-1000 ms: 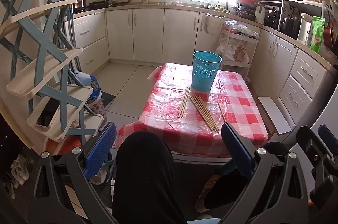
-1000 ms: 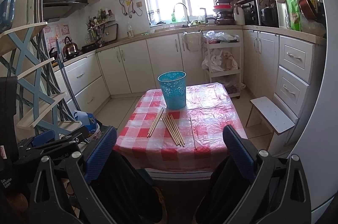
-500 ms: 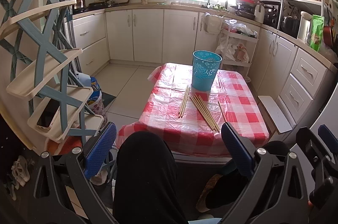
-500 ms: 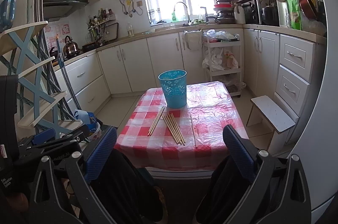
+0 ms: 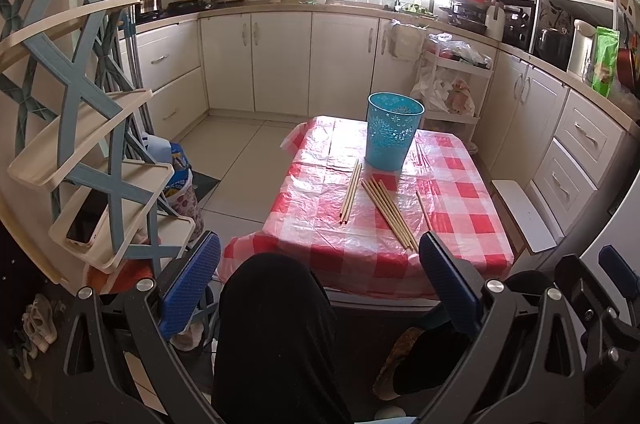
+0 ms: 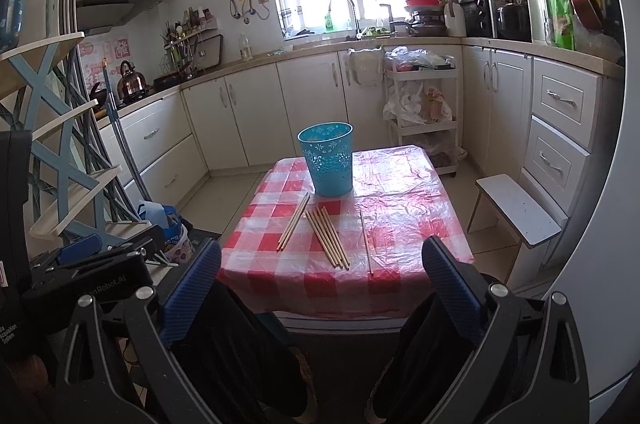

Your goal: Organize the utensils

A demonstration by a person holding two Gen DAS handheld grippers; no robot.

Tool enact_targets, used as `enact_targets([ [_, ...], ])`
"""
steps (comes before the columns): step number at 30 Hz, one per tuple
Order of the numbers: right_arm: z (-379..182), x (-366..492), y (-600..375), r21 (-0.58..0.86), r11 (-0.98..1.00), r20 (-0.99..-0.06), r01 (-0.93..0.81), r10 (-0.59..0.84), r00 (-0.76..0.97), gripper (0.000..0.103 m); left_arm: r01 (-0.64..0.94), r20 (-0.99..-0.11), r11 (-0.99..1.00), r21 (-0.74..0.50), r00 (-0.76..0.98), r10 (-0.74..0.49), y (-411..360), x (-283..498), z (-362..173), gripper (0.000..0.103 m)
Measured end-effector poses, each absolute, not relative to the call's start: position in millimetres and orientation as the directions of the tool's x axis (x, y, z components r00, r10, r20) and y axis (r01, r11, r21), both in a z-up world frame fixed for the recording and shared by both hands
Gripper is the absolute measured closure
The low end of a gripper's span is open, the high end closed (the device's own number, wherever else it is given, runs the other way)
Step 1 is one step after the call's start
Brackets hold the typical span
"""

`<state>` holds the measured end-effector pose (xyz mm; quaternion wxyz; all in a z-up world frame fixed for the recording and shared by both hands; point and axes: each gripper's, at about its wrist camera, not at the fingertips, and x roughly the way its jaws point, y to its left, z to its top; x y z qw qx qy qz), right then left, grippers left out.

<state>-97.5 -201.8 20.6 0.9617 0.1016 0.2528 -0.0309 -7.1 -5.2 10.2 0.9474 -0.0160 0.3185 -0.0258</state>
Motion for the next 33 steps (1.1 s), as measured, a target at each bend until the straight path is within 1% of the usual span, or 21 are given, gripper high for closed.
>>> enact_targets([
  [5,13.7,-79.6,-210.9,0.195,0.974,-0.516,0.117,0.0,0.857,0.007,0.035,-0.604,0.999,-0.027,0.796,-0.044,-9.9,7.2,6.0,0.008],
  [14,8.4,-54.2,-214.2,0.192,0.973,-0.521,0.126,-0.008,0.854,0.007,0.039,-0.625,0.999,-0.019,0.78,-0.042,-14.3,40.0,-3.0,0.008],
  [19,-1.8,-32.0,-217.4,0.192,0.972,-0.552,0.133,-0.006,0.834,0.007,0.041,-0.655,0.999,-0.029,0.754,-0.05,-13.9,63.4,-14.7,0.008],
  [27,-31.8,16.0,-231.6,0.179,0.972,-0.6,0.152,-0.015,0.8,0.007,0.067,-0.718,0.996,-0.06,0.69,-0.09,-10.9,117.1,-52.7,0.008],
  [30,-48.3,44.0,-238.9,0.159,0.977,-0.611,0.144,-0.017,0.791,0.007,0.07,-0.733,0.996,-0.052,0.675,-0.086,-13.3,145.7,-68.3,0.008],
  [33,-73.6,82.6,-249.6,0.153,0.981,-0.652,0.116,0.013,0.758,0.007,0.075,-0.736,0.997,-0.031,0.673,-0.074,-22.2,179.1,-83.8,0.008],
])
